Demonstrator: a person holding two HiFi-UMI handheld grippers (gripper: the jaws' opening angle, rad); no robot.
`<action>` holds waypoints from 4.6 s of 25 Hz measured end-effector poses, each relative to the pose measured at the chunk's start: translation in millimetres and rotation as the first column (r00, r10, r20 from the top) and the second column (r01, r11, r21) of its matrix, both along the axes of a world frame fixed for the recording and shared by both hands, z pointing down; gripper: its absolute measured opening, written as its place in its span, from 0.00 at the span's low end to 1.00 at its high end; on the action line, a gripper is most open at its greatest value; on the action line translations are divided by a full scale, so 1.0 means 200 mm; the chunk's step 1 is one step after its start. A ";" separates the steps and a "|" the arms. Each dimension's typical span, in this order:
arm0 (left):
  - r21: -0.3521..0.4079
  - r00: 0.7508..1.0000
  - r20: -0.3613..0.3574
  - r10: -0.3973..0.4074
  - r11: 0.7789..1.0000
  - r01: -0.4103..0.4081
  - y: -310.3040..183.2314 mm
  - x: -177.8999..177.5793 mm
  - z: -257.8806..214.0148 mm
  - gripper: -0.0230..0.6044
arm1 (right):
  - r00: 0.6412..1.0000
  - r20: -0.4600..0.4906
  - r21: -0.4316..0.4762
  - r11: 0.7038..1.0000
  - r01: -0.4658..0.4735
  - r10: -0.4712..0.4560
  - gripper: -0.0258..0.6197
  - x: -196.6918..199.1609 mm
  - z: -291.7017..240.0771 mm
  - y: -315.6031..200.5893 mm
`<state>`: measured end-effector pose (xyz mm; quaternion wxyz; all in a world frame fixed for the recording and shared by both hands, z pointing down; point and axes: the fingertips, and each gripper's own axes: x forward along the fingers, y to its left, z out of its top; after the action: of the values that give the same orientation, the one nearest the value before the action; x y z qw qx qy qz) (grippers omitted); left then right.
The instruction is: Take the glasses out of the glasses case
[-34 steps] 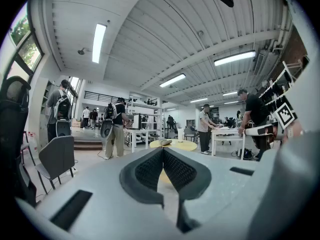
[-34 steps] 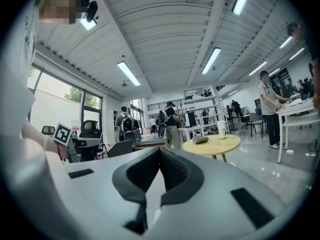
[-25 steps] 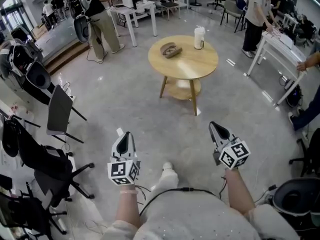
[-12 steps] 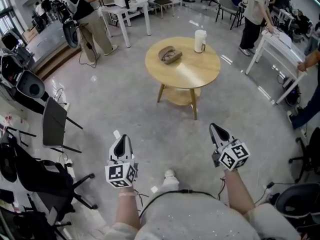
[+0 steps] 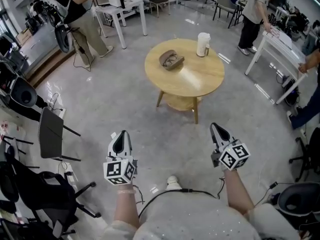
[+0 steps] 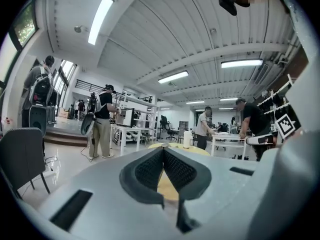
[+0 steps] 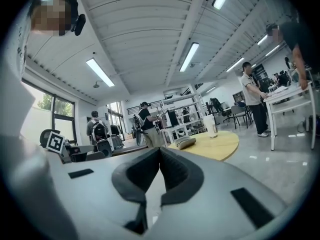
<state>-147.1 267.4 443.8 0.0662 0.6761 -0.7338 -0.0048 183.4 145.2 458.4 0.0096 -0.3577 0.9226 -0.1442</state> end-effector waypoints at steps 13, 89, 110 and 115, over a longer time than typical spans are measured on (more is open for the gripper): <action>-0.018 1.000 0.010 0.025 1.000 -0.025 -0.17 -0.15 0.05 0.04 | 0.999 0.013 -0.044 0.999 -0.033 0.033 0.05 -0.15 0.07 -0.17; -0.319 0.800 -0.143 0.583 0.738 -0.595 -2.54 0.08 0.44 0.09 | 0.994 -0.096 -0.210 0.977 0.036 -0.058 0.05 -0.86 0.39 -1.78; -0.626 0.782 -0.147 0.606 0.555 -0.548 -2.89 0.14 0.78 0.18 | 0.985 -0.174 -0.249 0.968 -0.028 -0.016 0.05 -0.88 0.49 -1.92; -0.652 0.784 -0.178 0.595 0.525 -0.547 -2.94 0.15 0.82 0.18 | 0.985 -0.174 -0.260 0.964 -0.057 0.011 0.05 -0.87 0.51 -1.95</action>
<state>-116.7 -321.5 607.7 0.2791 0.8063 -0.4232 0.3048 10.4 -244.3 559.7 -0.1151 -0.3828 0.8861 -0.2345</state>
